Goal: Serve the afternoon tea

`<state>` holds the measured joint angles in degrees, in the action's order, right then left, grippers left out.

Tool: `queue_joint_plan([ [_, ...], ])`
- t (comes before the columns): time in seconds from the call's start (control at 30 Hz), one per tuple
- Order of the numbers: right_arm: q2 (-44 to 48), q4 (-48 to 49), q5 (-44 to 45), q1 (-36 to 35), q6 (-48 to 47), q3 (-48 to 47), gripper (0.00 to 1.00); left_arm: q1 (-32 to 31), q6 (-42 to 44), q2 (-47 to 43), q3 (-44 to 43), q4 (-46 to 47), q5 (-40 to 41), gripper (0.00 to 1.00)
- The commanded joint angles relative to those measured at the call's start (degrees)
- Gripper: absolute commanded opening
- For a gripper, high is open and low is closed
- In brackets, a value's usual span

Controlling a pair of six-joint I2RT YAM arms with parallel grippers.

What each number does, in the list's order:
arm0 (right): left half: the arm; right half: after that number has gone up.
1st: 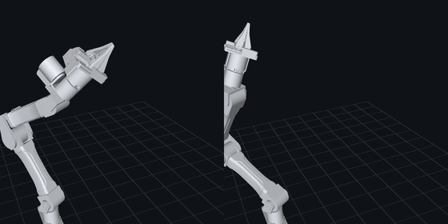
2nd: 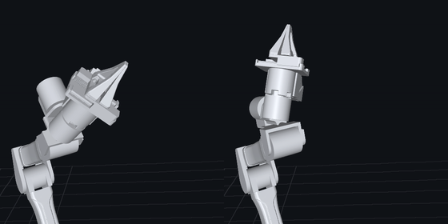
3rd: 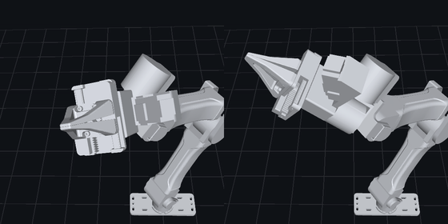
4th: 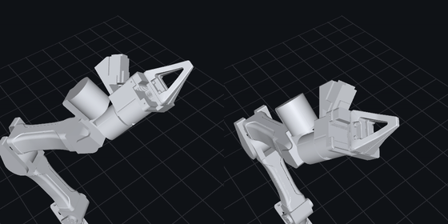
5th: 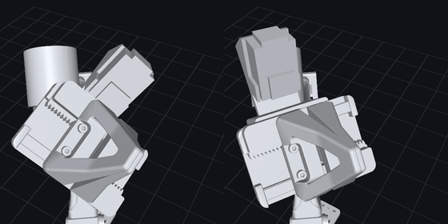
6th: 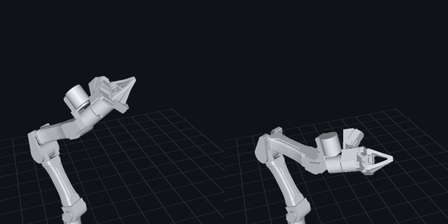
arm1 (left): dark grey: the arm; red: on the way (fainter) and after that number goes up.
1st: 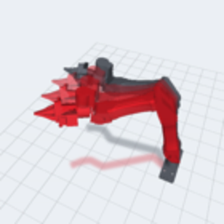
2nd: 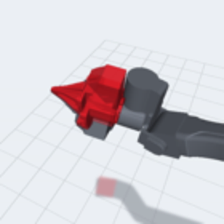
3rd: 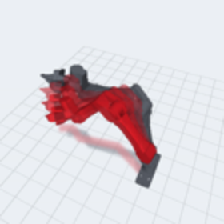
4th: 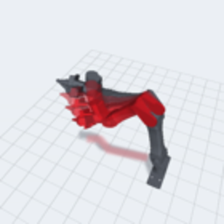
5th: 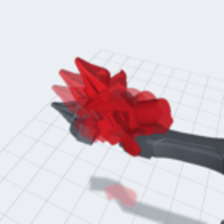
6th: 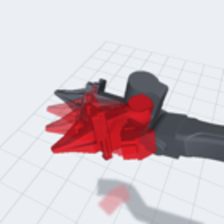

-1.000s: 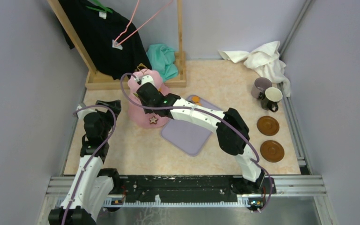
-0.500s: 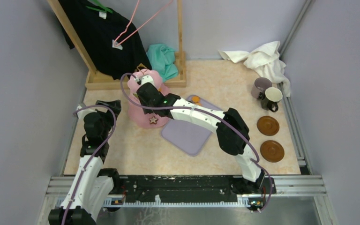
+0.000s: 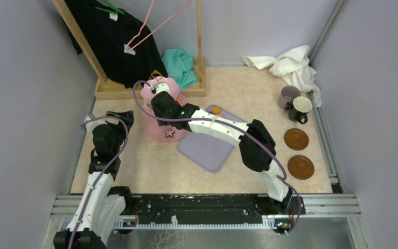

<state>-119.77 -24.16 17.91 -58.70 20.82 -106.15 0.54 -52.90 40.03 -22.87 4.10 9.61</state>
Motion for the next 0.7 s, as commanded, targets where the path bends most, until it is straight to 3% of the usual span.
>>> queue_joint_plan([
  [0.0, 3.5, 4.2, 0.1, 0.4, 0.4, 0.8, 0.39, 0.5, 0.3, -0.4, -0.1, 1.1, 0.4, 0.99],
  [0.67, 8.3, 6.5, 0.8, -0.3, -0.1, 6.1, 0.38, 0.5, 0.4, -0.4, -0.2, 1.1, 0.4, 0.99],
])
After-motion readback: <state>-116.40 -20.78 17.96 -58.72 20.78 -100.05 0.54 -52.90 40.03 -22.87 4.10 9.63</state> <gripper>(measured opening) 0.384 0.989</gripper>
